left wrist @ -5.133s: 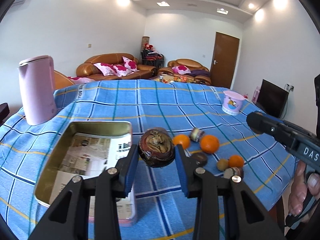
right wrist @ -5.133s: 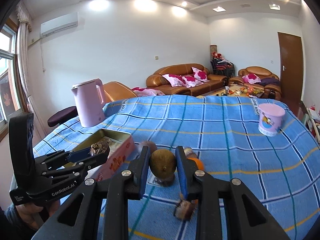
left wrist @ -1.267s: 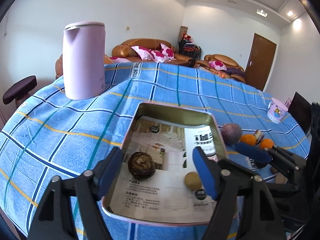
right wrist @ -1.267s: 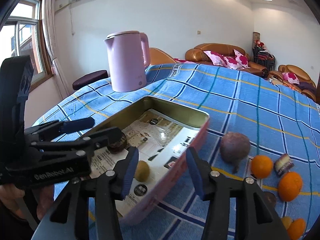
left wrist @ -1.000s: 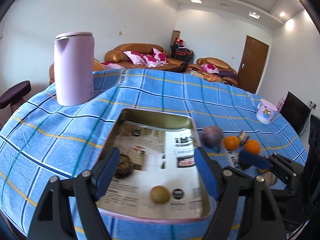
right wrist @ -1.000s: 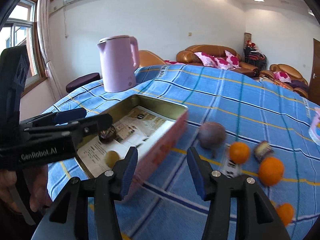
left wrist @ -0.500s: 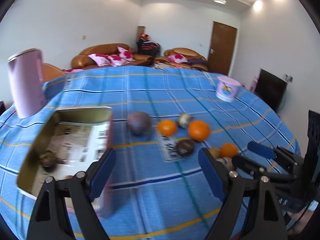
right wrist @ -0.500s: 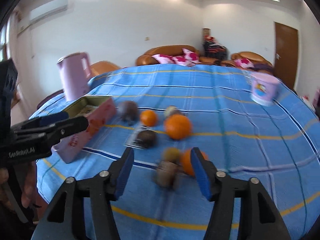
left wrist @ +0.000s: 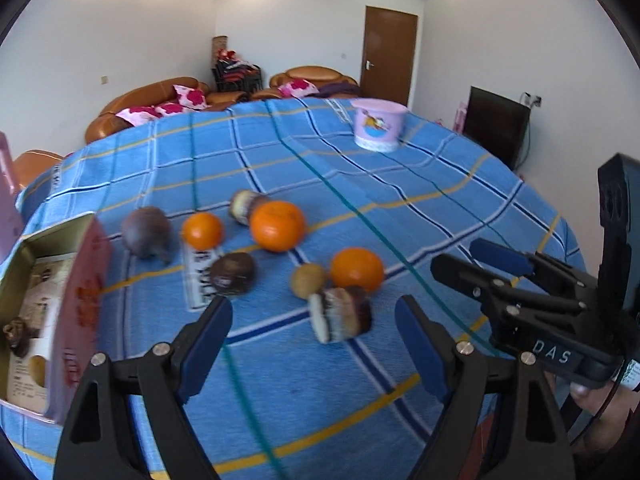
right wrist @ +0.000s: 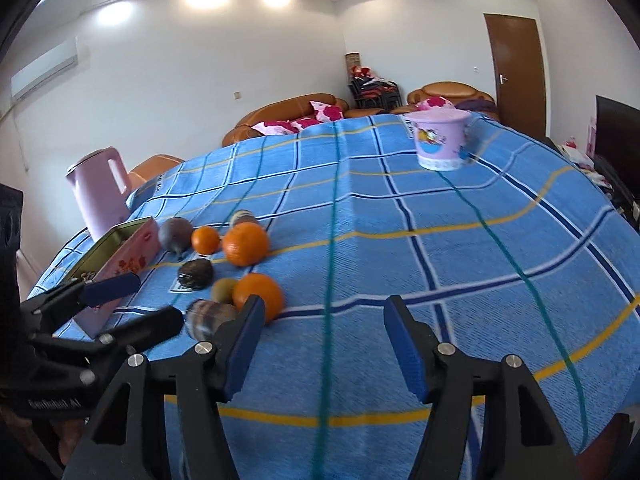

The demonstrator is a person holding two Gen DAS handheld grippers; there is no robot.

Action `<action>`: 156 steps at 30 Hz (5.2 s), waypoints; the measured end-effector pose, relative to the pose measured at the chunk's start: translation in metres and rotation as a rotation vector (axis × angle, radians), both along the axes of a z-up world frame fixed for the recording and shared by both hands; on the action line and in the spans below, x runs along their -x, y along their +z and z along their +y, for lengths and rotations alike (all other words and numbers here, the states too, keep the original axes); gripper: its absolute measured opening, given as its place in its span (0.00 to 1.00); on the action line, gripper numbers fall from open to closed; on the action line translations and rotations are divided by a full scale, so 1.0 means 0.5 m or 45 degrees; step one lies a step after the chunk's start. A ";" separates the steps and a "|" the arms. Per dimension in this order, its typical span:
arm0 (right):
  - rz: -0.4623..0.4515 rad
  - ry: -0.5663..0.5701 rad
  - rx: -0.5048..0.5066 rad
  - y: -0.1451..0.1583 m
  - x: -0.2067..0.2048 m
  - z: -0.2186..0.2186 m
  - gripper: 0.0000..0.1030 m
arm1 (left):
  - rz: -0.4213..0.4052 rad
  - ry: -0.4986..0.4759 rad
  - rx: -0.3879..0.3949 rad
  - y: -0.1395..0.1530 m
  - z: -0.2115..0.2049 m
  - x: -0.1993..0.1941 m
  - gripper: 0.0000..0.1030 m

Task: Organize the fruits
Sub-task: 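Grasp the striped cylindrical fruit piece with the left tool while right tool approaches an orange, then close the right tool on the orange, then carry the striped fruit in left tool and orange in right tool over the tin box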

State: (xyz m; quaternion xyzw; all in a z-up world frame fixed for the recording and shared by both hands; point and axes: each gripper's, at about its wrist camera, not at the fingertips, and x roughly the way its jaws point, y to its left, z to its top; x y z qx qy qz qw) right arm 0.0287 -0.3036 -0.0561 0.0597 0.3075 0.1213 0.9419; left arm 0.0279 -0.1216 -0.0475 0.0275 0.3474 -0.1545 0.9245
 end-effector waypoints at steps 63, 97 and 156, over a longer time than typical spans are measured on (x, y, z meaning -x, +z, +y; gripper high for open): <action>-0.018 0.210 0.045 -0.023 -0.064 0.138 0.35 | -0.188 0.226 0.055 0.000 0.185 -0.013 0.36; -0.175 0.210 0.009 0.010 -0.035 0.141 0.35 | -0.282 0.247 0.066 0.012 0.193 0.004 0.36; -0.314 0.435 0.036 0.154 -0.029 0.301 0.35 | -0.336 0.418 0.082 0.068 0.303 0.044 0.36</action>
